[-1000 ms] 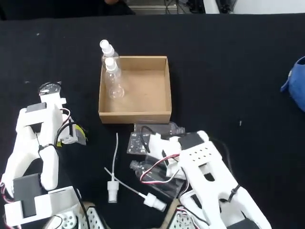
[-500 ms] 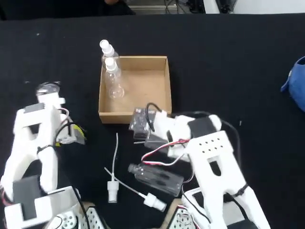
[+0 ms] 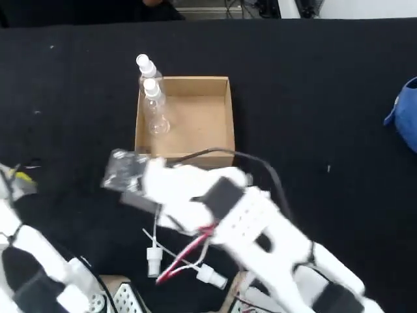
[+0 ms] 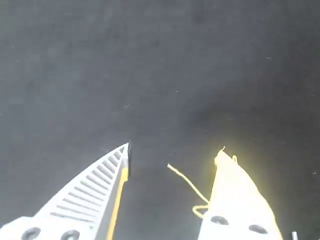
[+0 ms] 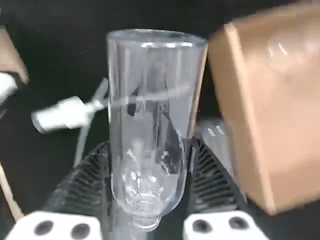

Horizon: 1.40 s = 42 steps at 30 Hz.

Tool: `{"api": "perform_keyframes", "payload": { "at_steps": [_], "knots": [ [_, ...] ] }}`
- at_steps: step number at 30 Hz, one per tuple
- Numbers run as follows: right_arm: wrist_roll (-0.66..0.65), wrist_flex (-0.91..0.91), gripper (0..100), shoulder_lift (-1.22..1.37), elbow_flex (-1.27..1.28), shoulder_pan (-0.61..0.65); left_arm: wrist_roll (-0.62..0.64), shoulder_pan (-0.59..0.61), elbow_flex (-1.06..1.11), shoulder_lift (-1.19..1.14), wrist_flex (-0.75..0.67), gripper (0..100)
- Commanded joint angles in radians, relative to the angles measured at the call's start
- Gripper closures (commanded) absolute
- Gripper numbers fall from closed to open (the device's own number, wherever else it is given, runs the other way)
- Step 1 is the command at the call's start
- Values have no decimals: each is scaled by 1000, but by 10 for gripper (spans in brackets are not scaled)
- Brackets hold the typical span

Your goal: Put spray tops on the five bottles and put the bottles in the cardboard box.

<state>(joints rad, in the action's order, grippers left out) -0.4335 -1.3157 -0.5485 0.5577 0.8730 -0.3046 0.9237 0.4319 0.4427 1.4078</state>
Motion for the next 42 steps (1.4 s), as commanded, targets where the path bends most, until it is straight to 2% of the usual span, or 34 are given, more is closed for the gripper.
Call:
{"api": "perform_keyframes", "payload": {
  "at_steps": [1,10,16,18,21,24,34,42],
  "knots": [
    [34,106,973,147,-85,95,-81,97,-133,-84,46,848],
    [29,239,970,512,-332,140,-201,208,-191,-140,43,848],
    [69,236,967,696,-492,140,-206,288,-165,-153,-37,848],
    [120,238,934,725,-522,140,-206,303,-160,-152,-41,848],
    [146,238,834,748,-539,153,-207,309,-159,-152,-41,848],
    [146,221,771,731,-536,169,-204,306,-159,-152,-41,848],
    [146,37,770,479,-506,141,-207,280,-157,-152,-40,848],
    [144,25,770,211,-357,5,-209,166,-94,-141,-46,848]
  ]
}}
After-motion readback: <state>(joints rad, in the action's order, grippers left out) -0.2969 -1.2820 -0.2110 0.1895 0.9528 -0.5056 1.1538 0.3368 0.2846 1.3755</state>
